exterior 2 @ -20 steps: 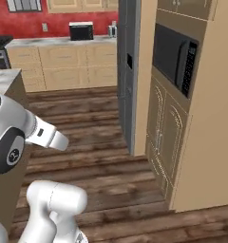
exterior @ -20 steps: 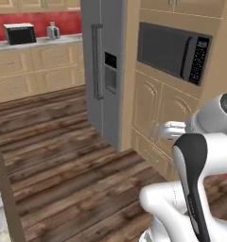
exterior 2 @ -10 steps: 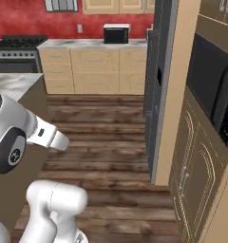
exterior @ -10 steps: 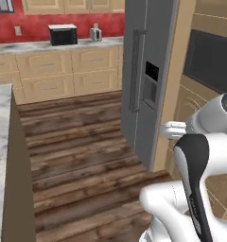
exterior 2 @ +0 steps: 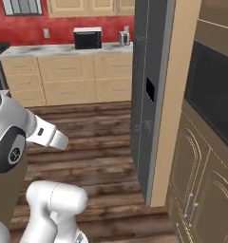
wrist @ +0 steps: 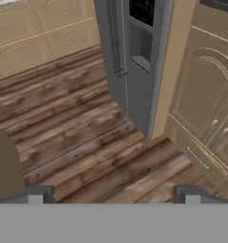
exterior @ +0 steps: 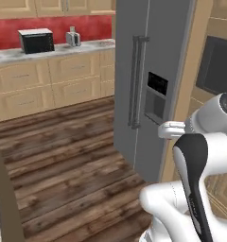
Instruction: Move the hot dog bun to the plate on the dining table and place the condiment next to that plate. Then navigate to the fridge and take the sausage and place it on the plate as well.
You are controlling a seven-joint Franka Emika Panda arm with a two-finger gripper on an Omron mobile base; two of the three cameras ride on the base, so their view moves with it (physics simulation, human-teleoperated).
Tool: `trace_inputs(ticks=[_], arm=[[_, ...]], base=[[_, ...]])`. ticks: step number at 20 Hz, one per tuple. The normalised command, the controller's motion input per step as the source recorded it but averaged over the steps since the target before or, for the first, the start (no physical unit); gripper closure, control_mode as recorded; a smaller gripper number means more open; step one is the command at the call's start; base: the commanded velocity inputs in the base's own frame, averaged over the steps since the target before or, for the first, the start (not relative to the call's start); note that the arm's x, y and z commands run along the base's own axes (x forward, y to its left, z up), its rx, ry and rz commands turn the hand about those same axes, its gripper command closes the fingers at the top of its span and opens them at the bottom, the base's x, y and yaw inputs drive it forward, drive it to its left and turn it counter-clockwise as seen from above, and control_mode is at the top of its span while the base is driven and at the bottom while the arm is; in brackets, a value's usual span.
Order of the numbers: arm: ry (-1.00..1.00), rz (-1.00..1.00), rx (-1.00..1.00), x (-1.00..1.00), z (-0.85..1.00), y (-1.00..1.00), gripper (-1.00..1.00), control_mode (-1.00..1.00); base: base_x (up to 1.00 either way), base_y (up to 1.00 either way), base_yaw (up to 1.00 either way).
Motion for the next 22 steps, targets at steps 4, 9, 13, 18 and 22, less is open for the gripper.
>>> trace_inputs(ticks=[4, 9, 13, 18, 22], arm=[[0.00, 0.00, 0.00, 0.00, 0.00, 0.00, -1.00, 1.00], [0.00, 0.00, 0.00, 0.00, 0.00, 0.00, -1.00, 1.00], [0.00, 0.00, 0.00, 0.00, 0.00, 0.00, -1.00, 1.00], [0.00, 0.00, 0.00, 0.00, 0.00, 0.00, -1.00, 1.00], [0.00, 0.00, 0.00, 0.00, 0.00, 0.00, -1.00, 1.00]], base=[[0.36, 0.66, -0.50], [0.11, 0.75, -0.51], [0.15, 0.73, -0.59], [0.70, 0.81, -0.59], [0.80, 0.69, -0.59]])
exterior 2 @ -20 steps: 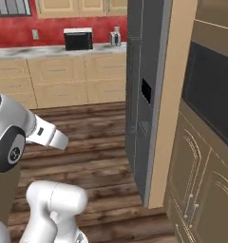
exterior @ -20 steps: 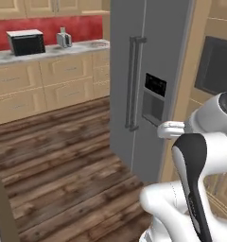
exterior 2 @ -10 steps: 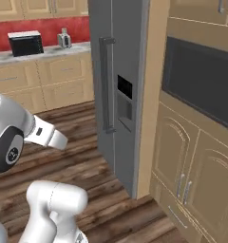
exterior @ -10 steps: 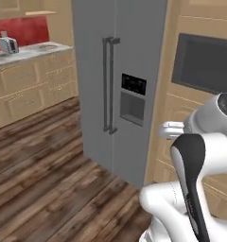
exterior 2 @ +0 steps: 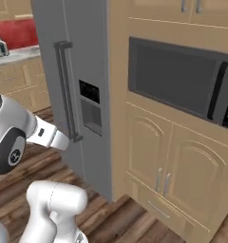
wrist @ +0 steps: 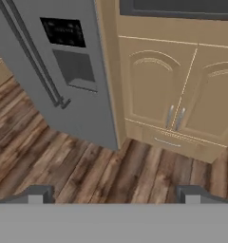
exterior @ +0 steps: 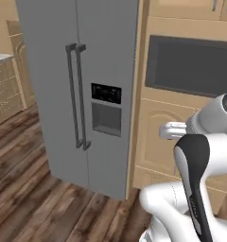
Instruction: Move the hot dog bun to the plate on the dining table and place the condiment next to that plate. Then navigate to the fridge and take the sausage and place it on the plate as well.
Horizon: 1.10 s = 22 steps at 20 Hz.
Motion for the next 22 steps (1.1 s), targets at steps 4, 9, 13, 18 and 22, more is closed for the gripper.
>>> trace_inputs(ticks=[4, 9, 13, 18, 22], arm=[[0.00, 0.00, 0.00, 0.00, 0.00, 0.00, -1.00, 1.00], [0.00, 0.00, 0.00, 0.00, 0.00, 0.00, -1.00, 1.00], [0.00, 0.00, 0.00, 0.00, 0.00, 0.00, -1.00, 1.00], [0.00, 0.00, 0.00, 0.00, 0.00, 0.00, -1.00, 1.00], [0.00, 0.00, 0.00, 0.00, 0.00, 0.00, -1.00, 1.00]], base=[[0.76, 0.73, -0.55], [0.13, 0.98, -0.51], [0.00, 0.99, -0.45], [-0.16, 0.83, -0.33], [-0.22, 0.65, -0.25]])
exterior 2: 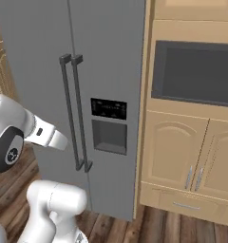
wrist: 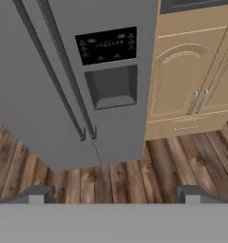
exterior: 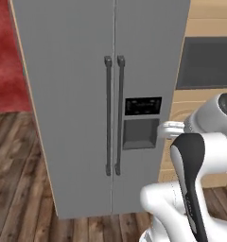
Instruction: Move the hot dog bun to the plate on the dining table and place the condiment next to that plate. Then navigate to the fridge and take the sausage and place it on the plate as well.
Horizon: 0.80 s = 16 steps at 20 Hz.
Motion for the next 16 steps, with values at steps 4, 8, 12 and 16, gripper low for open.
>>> trace_inputs(ticks=[4, 8, 12, 16], arm=[[0.00, 0.00, 0.00, 0.00, 0.00, 0.00, -1.00, 1.00], [0.00, 0.00, 0.00, 0.00, 0.00, 0.00, -1.00, 1.00], [0.00, 0.00, 0.00, 0.00, 0.00, 0.00, -1.00, 1.00], [0.00, 0.00, 0.00, 0.00, 0.00, 0.00, -1.00, 1.00]], base=[[-0.20, 0.54, -0.18], [-0.14, 0.16, 0.01], [0.00, 0.21, 0.15], [-0.02, 0.53, 0.12]])
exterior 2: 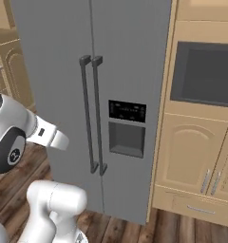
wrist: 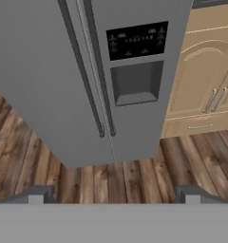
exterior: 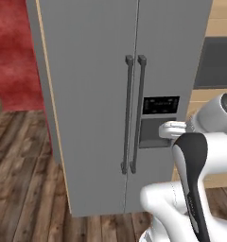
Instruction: Move the hot dog bun to the plate on the dining table and place the condiment next to that plate. Then navigate to the fridge and take the sausage and place it on the plate as well.
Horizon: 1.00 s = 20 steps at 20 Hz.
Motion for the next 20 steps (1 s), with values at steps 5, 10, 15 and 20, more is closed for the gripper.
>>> trace_inputs(ticks=[5, 10, 15, 20], arm=[[0.00, 0.00, 0.00, 0.00, 0.00, 0.00, -1.00, 1.00], [0.00, 0.00, 0.00, 0.00, 0.00, 0.00, -1.00, 1.00], [0.00, 0.00, 0.00, 0.00, 0.00, 0.00, -1.00, 1.00], [0.00, 0.00, 0.00, 0.00, 0.00, 0.00, -1.00, 1.00]], base=[[-0.10, 0.53, 0.00], [0.00, 0.05, -0.14], [0.00, 0.01, -0.17], [0.01, -0.04, -0.11]])
